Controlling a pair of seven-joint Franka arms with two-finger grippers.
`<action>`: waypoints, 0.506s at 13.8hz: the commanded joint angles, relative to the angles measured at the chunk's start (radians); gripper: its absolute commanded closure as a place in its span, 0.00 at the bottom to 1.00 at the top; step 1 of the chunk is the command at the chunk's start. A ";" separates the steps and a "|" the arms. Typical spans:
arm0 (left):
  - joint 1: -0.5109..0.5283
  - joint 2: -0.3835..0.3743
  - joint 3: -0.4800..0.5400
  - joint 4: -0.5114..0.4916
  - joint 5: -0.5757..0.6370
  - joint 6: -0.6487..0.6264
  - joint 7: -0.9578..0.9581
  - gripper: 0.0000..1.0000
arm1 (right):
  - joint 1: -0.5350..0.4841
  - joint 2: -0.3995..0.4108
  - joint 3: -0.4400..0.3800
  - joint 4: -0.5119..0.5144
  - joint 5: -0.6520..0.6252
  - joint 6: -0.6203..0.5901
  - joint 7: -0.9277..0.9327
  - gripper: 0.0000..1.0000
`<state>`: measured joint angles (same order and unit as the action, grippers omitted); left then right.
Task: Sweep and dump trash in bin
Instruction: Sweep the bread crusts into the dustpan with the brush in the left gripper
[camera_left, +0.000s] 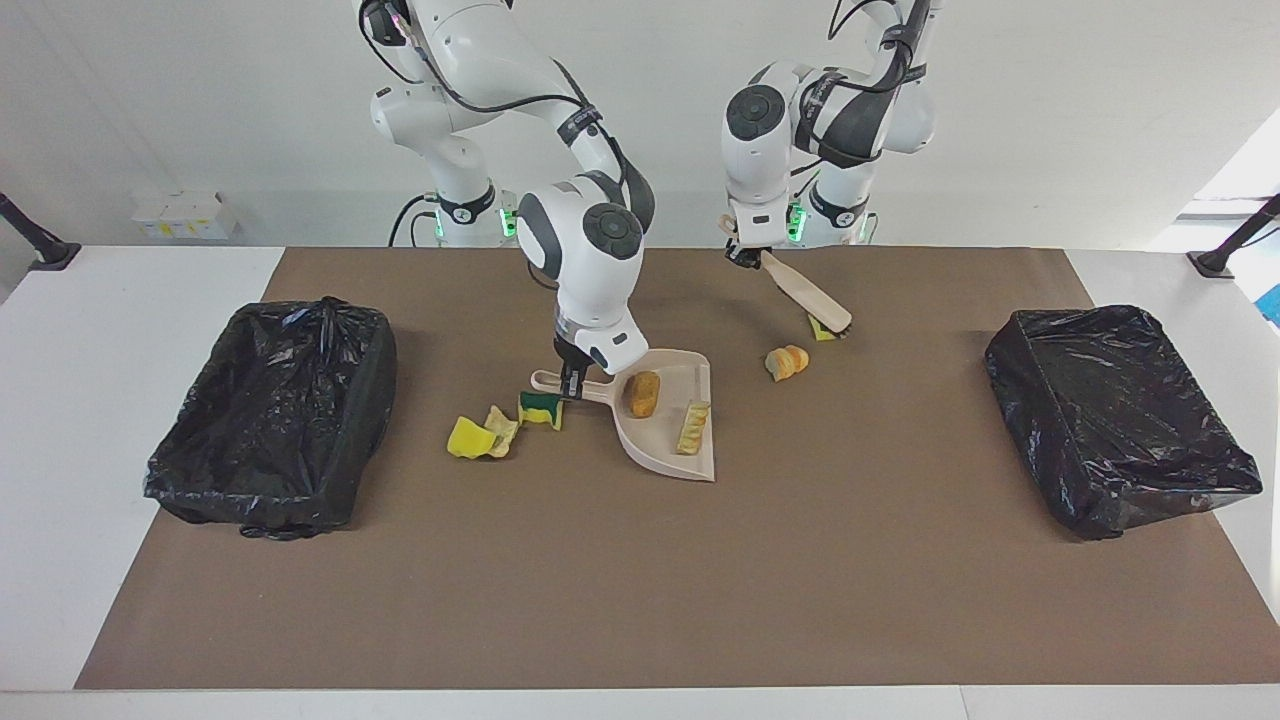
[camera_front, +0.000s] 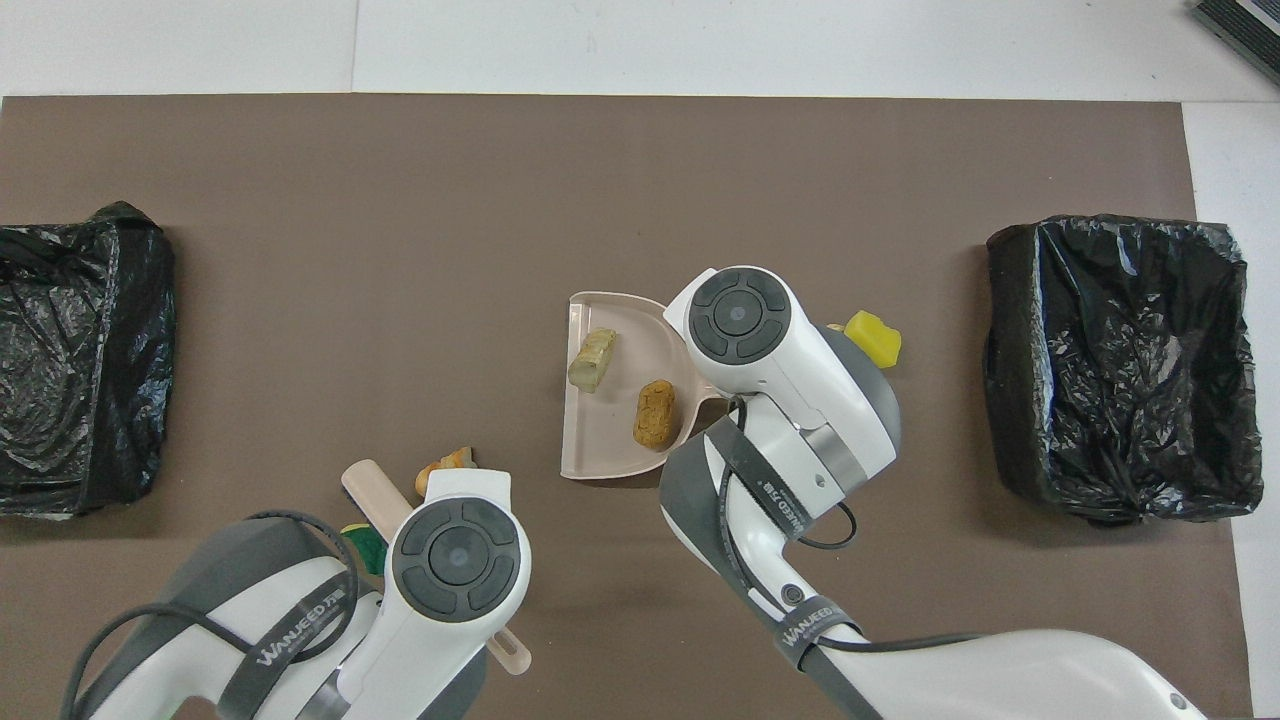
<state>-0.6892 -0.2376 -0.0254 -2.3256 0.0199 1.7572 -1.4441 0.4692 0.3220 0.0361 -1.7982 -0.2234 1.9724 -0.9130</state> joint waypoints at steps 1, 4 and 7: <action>0.008 -0.194 -0.004 -0.219 0.020 0.040 -0.028 1.00 | 0.028 -0.061 0.007 -0.099 -0.028 0.039 0.002 1.00; 0.071 -0.282 -0.004 -0.349 0.028 0.118 -0.013 1.00 | 0.034 -0.075 0.007 -0.124 -0.028 0.049 0.034 1.00; 0.070 -0.284 -0.005 -0.382 0.029 0.184 -0.007 1.00 | 0.058 -0.078 0.007 -0.125 -0.028 0.052 0.057 1.00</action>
<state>-0.6248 -0.4835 -0.0248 -2.6603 0.0291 1.8818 -1.4524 0.5086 0.2723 0.0381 -1.8814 -0.2237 2.0057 -0.8914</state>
